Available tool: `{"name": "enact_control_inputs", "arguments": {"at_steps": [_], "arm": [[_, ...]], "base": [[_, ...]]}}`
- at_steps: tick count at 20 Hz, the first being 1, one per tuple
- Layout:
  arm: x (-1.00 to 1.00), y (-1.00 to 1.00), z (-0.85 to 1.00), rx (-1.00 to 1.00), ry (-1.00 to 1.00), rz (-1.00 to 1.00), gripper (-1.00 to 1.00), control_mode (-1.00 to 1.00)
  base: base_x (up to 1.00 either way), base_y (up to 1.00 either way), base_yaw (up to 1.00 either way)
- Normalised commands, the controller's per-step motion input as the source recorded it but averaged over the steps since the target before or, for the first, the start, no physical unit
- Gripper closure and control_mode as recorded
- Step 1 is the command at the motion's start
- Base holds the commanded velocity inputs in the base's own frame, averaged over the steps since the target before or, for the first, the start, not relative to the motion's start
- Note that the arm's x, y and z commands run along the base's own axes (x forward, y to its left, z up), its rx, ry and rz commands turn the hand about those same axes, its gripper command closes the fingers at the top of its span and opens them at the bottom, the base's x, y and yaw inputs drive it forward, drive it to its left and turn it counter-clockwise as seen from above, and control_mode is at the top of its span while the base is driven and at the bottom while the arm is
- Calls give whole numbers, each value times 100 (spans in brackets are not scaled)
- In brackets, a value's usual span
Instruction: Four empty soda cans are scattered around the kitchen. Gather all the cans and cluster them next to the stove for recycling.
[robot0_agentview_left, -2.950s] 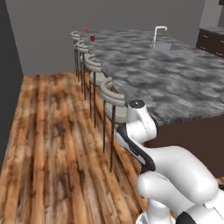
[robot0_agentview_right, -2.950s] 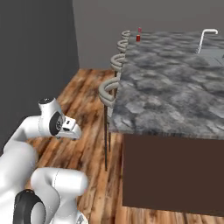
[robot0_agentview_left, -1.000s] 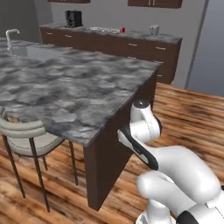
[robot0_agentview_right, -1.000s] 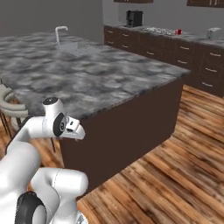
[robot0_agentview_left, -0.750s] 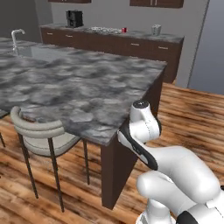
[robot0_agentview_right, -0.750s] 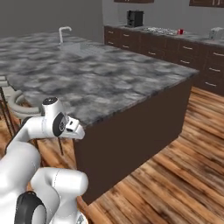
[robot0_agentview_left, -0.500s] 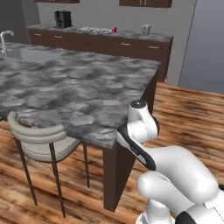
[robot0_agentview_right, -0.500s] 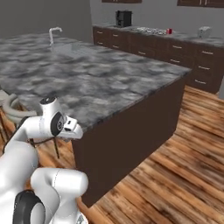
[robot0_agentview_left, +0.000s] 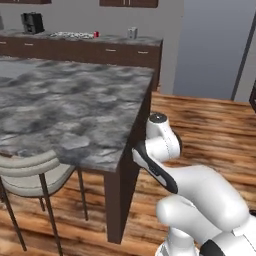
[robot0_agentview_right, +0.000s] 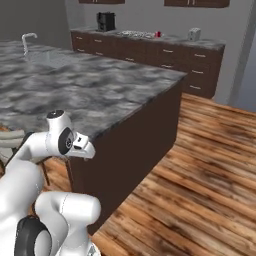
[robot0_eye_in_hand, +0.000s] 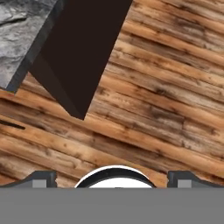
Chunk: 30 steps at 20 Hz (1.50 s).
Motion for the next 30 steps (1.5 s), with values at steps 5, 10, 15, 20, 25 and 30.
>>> {"name": "enact_control_inputs", "arguments": {"at_steps": [5,10,15,20,25,30], "arm": [[0,0,0,0,0,0,-100,100],[0,0,0,0,0,0,-100,100],[0,0,0,0,0,0,-100,100],[0,0,0,0,0,0,-100,100],[0,0,0,0,0,0,-100,100],[0,0,0,0,0,0,-100,100]], "base": [[-68,42,-26],[-18,47,-29],[-1,62,-25],[-16,87,-14],[-15,75,-19],[-32,72,-19]]}}
